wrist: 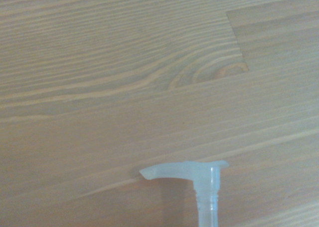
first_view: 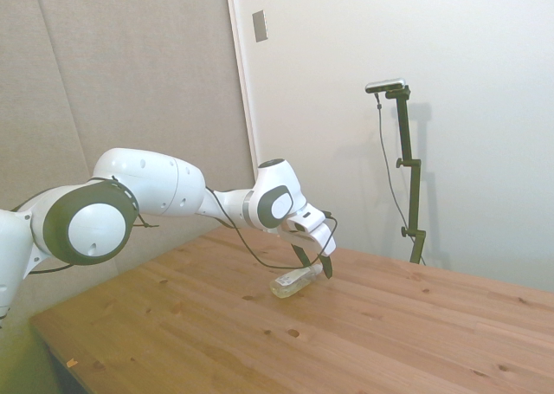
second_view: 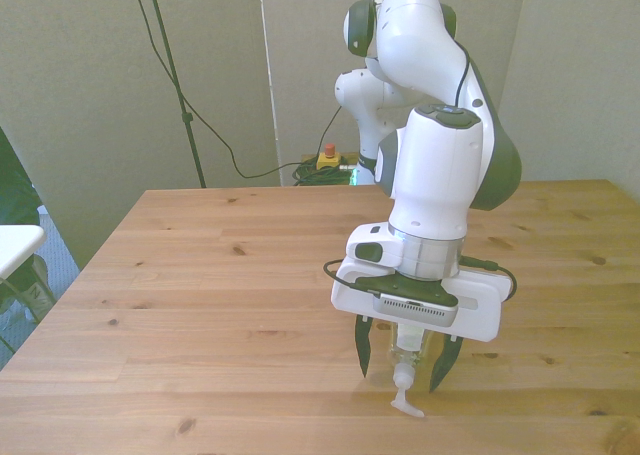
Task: Stand the sanitizer
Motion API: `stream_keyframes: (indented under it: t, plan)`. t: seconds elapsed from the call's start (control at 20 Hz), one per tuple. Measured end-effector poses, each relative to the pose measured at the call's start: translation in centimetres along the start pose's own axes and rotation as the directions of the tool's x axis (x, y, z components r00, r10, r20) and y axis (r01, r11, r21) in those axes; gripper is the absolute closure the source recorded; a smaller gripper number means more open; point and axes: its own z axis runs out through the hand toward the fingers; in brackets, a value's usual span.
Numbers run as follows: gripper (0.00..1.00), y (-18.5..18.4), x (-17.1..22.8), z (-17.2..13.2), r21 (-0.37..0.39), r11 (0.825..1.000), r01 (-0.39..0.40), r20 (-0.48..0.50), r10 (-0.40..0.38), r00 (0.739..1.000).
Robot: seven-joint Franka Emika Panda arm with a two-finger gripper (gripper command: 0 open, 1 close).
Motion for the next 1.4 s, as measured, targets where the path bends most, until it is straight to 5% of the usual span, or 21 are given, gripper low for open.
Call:
stream_keyframes:
  t: [1.05, 1.4]
  plan:
    - [1.0, 0.7, 1.1, -0.6, -0.01, 0.999, -0.046, 0.09, 0.047, 0.995]
    - [1.0, 0.7, 2.3, -7.4, 0.199, 0.977, -0.079, -0.077, 0.096, 0.992]
